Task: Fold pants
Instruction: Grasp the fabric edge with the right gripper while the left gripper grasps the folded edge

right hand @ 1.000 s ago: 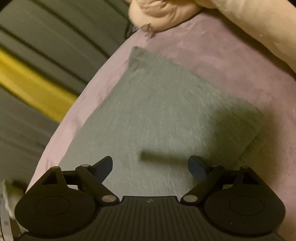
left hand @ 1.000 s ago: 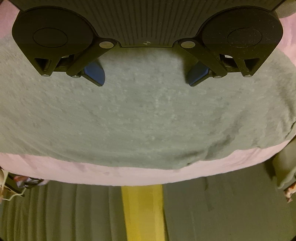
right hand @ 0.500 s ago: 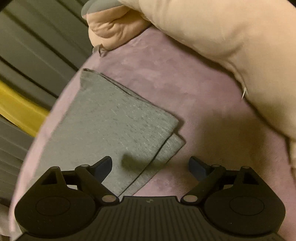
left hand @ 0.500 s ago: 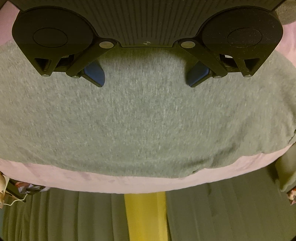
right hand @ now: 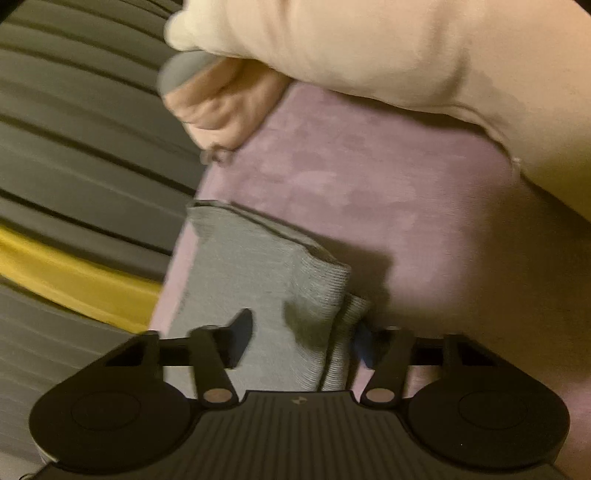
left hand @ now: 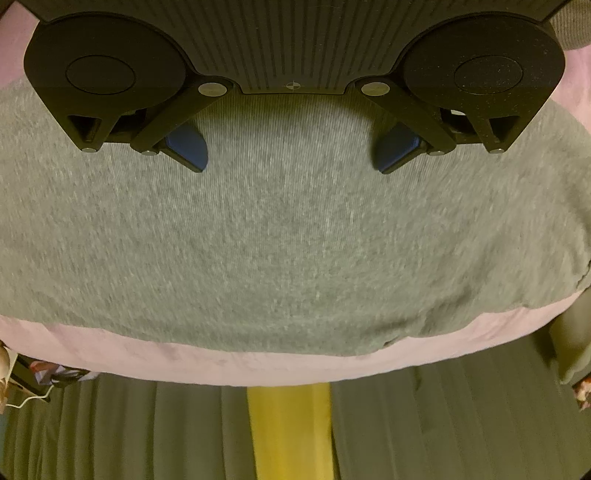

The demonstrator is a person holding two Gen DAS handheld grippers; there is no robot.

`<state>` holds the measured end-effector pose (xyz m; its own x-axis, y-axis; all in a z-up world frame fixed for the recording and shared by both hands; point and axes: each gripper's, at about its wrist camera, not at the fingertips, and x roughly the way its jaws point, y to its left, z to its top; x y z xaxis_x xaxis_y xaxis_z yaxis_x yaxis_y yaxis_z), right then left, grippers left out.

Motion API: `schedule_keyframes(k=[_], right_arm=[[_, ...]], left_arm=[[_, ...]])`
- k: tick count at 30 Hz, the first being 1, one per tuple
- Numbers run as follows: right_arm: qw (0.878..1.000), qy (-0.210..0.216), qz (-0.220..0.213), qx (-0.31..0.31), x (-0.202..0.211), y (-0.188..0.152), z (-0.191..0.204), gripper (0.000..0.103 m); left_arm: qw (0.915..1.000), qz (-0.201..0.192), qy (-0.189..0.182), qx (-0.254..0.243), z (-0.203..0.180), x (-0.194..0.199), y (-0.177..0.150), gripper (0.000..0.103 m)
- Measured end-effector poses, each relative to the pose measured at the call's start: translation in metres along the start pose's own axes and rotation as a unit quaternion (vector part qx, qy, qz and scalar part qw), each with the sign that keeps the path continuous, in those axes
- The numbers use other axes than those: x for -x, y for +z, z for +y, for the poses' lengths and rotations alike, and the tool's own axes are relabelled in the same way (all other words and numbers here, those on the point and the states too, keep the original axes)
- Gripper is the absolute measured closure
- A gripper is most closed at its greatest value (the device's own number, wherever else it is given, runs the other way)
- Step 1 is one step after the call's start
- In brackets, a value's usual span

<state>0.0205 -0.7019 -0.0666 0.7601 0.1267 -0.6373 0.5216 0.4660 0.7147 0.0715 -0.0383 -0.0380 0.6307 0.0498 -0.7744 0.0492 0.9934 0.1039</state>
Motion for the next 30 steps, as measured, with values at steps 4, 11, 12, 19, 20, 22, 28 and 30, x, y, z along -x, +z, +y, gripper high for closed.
schedule_keyframes(k=[4, 11, 12, 19, 20, 22, 28, 30], right_arm=[[1.000, -0.009, -0.001, 0.002, 0.000, -0.004, 0.007, 0.076], [1.000, -0.003, 0.006, -0.009, -0.004, -0.013, 0.002, 0.029], [1.000, -0.001, 0.006, -0.021, -0.005, -0.012, 0.001, 0.029], [0.999, -0.011, 0.002, -0.037, -0.021, -0.004, 0.005, 0.090], [0.999, -0.022, 0.002, -0.034, -0.025, -0.003, 0.008, 0.085], [0.999, -0.023, -0.001, -0.032, -0.029, -0.003, 0.011, 0.083], [0.994, -0.048, -0.032, 0.091, -0.018, -0.011, 0.065, 0.091], [0.986, -0.036, -0.049, 0.154, -0.008, -0.020, 0.102, 0.091]], left_arm=[[0.9999, 0.001, -0.001, 0.013, 0.004, 0.002, 0.002, 0.001], [0.9976, 0.006, -0.015, 0.068, 0.020, 0.006, 0.003, 0.001], [0.9976, 0.006, -0.015, 0.068, 0.020, 0.006, 0.003, 0.001], [0.9967, 0.009, -0.023, 0.078, 0.021, 0.011, 0.003, 0.001], [0.9959, 0.011, -0.027, 0.086, 0.023, 0.012, 0.003, 0.001], [0.9948, 0.013, -0.029, 0.097, 0.027, 0.014, 0.002, 0.001], [0.9922, 0.010, -0.030, 0.120, 0.035, 0.015, 0.003, 0.001], [0.9919, 0.010, -0.030, 0.123, 0.036, 0.013, 0.003, 0.001]])
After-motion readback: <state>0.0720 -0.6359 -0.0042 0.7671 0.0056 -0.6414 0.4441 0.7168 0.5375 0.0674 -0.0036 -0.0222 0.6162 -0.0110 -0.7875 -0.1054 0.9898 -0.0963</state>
